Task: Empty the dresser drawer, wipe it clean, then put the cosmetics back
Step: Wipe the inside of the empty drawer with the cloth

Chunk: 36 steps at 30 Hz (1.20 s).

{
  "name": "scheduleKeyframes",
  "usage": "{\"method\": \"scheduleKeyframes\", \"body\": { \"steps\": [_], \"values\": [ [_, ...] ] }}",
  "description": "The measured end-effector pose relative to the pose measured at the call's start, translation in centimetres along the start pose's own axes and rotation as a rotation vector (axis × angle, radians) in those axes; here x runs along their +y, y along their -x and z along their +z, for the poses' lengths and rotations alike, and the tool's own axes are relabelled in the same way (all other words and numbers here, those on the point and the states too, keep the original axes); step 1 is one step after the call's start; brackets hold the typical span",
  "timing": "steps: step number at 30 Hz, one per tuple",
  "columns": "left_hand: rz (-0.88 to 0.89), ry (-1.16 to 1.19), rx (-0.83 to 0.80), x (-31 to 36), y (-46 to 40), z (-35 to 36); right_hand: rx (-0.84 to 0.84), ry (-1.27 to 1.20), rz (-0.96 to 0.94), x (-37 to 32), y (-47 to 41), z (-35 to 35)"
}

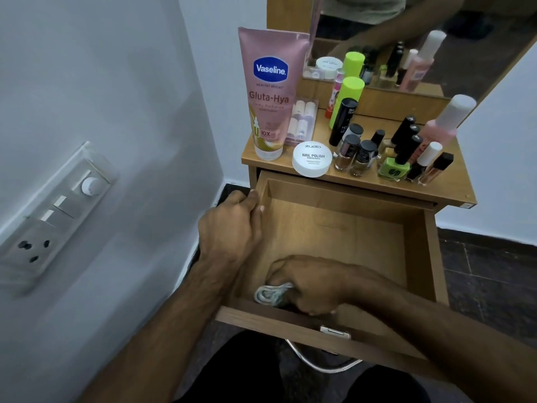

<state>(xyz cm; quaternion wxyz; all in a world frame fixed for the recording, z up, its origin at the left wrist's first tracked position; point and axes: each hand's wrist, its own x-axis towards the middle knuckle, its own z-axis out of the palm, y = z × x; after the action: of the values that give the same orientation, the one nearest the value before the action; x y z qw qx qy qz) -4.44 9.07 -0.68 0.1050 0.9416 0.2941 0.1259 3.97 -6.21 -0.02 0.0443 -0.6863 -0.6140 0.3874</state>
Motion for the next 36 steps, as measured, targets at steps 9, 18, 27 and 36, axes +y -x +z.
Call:
{"method": "scheduleKeyframes", "body": {
  "steps": [9,18,27,36],
  "values": [
    [0.008,-0.049,-0.051,0.5,0.0,-0.3,-0.009,0.546,0.672,1.5,4.1,-6.0],
    [0.02,-0.019,-0.031,0.1,0.0,-0.1,-0.56,0.515,0.565,2.2,6.9,-1.1],
    [0.015,-0.07,-0.091,0.2,-0.5,0.0,-0.39,0.116,0.456,4.2,7.8,-2.7],
    [-0.03,-0.103,-0.11,0.8,0.1,-0.7,0.036,-0.597,0.325,-0.4,0.6,-0.2]
  ]
}}
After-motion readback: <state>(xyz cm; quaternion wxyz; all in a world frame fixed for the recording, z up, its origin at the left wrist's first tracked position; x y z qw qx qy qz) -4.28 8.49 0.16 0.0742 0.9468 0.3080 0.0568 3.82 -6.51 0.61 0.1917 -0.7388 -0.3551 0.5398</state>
